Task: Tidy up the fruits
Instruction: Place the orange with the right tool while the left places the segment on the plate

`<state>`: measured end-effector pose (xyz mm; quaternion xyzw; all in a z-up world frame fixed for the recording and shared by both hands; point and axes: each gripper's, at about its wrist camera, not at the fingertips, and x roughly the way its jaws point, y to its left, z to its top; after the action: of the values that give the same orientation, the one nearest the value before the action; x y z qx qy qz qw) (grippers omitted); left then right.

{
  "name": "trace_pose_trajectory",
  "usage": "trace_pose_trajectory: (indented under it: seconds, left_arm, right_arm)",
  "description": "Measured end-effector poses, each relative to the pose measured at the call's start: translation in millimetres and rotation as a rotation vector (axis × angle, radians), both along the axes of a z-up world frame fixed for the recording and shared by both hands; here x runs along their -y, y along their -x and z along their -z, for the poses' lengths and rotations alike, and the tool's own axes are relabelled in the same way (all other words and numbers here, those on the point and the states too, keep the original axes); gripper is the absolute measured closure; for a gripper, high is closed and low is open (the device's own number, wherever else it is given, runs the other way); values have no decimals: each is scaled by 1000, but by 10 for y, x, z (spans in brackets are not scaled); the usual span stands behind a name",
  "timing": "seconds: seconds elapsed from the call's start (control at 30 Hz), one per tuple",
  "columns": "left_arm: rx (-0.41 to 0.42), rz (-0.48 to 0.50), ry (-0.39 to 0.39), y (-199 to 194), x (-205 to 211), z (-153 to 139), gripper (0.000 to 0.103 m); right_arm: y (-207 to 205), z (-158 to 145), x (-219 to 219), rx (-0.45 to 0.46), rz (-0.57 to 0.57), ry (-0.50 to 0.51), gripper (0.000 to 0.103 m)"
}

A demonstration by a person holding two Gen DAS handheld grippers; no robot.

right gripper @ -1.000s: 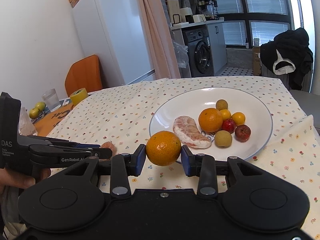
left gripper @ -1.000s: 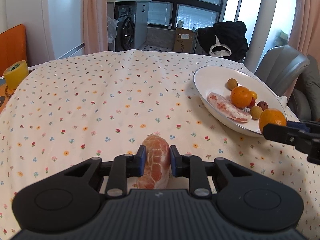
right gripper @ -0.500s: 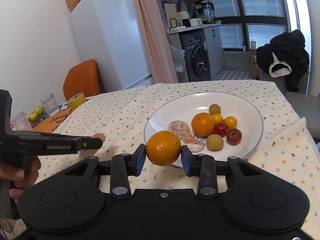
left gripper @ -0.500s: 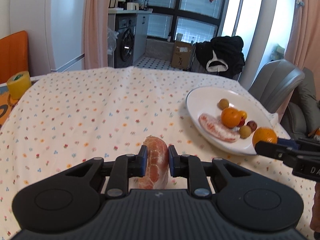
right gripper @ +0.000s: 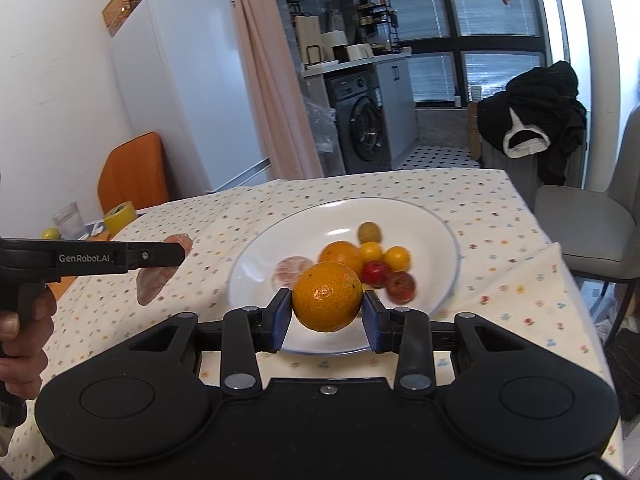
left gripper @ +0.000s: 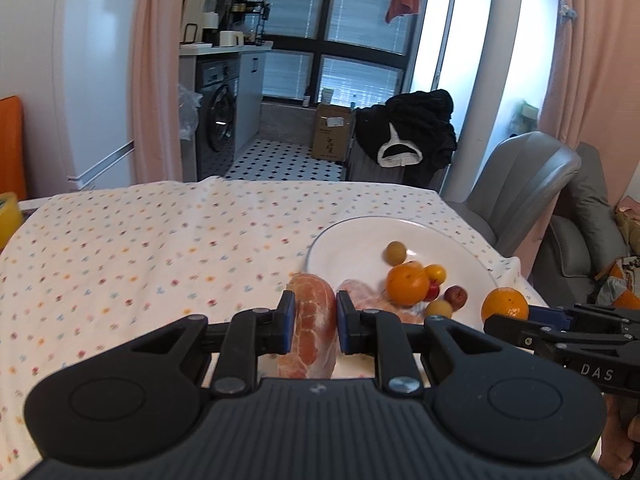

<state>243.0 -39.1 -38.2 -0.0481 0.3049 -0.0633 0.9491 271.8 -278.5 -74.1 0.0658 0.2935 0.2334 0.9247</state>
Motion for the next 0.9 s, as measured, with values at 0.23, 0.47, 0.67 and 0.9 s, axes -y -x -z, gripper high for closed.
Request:
trace_pose_trajectory:
  seconds: [0.23,0.47,0.67,0.9]
  left_arm:
    - [1,36,-4,-167,171,27,84]
    - [-10,55,5,-324,260,80,84]
    - [-25,40,10,-444,310,140,82]
    - [-32,-1,-12,-416,268,124,48]
  right_arm:
    - [-130,59,104,-9,31,6,65]
    - [-192,75,170,8,52,9,58]
    - [-194,102,235,-4,62,16,58]
    - [-167,114,281,-9,69,2,58]
